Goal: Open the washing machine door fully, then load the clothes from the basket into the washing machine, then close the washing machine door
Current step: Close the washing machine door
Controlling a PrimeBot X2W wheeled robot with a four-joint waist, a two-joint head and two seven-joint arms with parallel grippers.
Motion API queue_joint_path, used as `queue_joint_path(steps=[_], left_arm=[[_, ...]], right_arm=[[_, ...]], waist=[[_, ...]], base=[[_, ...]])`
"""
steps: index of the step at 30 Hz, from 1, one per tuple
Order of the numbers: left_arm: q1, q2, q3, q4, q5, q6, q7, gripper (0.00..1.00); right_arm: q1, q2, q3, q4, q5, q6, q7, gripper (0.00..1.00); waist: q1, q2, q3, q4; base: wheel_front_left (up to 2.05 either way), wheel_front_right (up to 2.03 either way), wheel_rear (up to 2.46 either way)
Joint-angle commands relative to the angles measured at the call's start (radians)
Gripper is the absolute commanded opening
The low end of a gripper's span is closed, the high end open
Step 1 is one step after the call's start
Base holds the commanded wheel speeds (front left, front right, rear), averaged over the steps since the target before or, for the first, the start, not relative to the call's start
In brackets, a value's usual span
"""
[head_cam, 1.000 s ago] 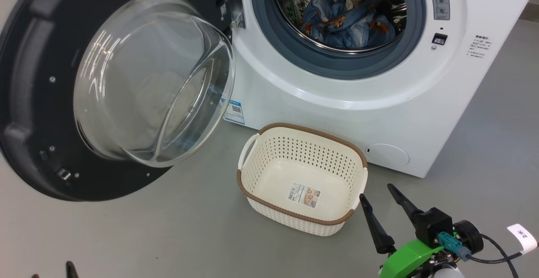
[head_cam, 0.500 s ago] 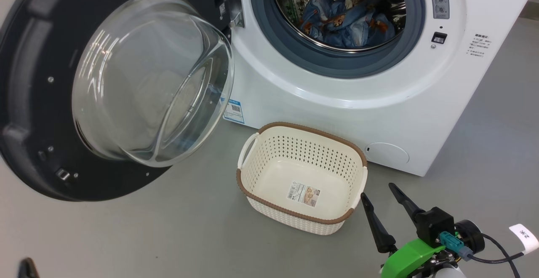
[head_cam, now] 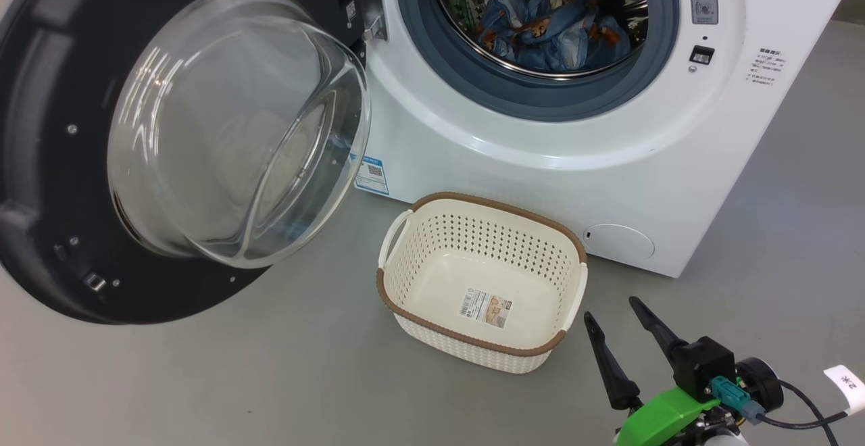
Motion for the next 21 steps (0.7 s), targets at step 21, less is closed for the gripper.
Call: queue_joint_path(steps=[21], left_arm=[[-0.398,0.269,0.147,0.437,-0.531,-0.071,0.175,0.0]], right_arm=[[-0.016,0.005,0.006,-0.054,-0.029,0.006,0.013,1.0]], waist=[[0.0,0.0,0.06,-0.061]], base=[[0.0,0.0,0.0]])
